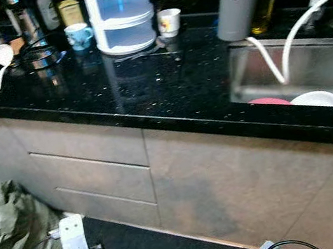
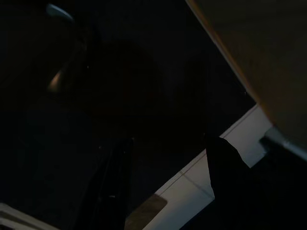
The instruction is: Kitchen organization
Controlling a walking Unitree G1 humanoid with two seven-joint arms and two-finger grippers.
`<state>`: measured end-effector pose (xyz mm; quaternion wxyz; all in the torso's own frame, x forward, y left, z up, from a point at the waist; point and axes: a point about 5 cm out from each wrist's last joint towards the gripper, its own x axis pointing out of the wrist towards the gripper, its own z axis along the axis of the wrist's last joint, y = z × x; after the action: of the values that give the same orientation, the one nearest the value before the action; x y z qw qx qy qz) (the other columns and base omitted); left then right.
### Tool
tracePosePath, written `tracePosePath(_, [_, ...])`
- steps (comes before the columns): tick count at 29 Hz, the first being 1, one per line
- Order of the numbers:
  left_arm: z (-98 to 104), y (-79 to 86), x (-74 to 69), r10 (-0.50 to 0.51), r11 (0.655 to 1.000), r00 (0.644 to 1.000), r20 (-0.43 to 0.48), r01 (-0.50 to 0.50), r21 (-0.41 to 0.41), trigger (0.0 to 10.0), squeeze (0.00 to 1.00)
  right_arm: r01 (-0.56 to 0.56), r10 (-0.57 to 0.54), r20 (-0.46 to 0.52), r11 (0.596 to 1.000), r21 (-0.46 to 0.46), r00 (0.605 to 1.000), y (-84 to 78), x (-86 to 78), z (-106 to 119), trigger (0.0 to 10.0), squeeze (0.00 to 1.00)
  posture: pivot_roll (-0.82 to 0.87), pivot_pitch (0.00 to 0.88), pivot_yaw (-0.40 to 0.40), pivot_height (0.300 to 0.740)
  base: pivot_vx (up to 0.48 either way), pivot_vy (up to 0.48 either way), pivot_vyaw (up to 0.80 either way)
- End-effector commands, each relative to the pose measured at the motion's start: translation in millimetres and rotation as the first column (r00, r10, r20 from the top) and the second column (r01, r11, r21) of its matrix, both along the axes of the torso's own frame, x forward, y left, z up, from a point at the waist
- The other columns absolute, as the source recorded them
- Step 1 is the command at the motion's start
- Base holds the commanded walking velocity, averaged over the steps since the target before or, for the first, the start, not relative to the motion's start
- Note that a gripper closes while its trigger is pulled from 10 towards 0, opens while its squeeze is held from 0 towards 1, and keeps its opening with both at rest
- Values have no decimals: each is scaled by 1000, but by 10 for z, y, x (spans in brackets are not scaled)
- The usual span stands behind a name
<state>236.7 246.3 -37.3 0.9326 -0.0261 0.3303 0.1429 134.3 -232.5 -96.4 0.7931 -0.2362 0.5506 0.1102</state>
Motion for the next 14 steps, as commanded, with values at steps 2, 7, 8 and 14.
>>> tracePosePath(2, [207, 203, 125, 43, 993, 992, 116, -55, 106, 10000, 0, 0, 0, -6, 1000, 7, 1000, 18, -4, -6, 10000, 0, 3, 0, -3, 740, 0, 0, 0])
tracePosePath(7, [768, 335, 417, -47, 932, 912, 407, -106, 345, 10000, 0, -3, 3, -7, 1000, 6, 1000, 12, 2, -2, 10000, 0, 13, 0, -11, 740, 0, 0, 0])
tracePosePath(8, [852, 326, 453, -69, 923, 893, 444, -112, 368, 10000, 0, -3, 3, -7, 1000, 6, 1000, 11, 2, -2, 10000, 0, 13, 0, -11, 740, 0, 0, 0])
tracePosePath(14, [1464, -40, 680, -390, 819, 711, 585, -22, 573, 10000, 0, -12, 13, -9, 1000, 6, 1000, 12, 10, 1, 10000, 0, 25, 0, -15, 740, 0, 0, 0])
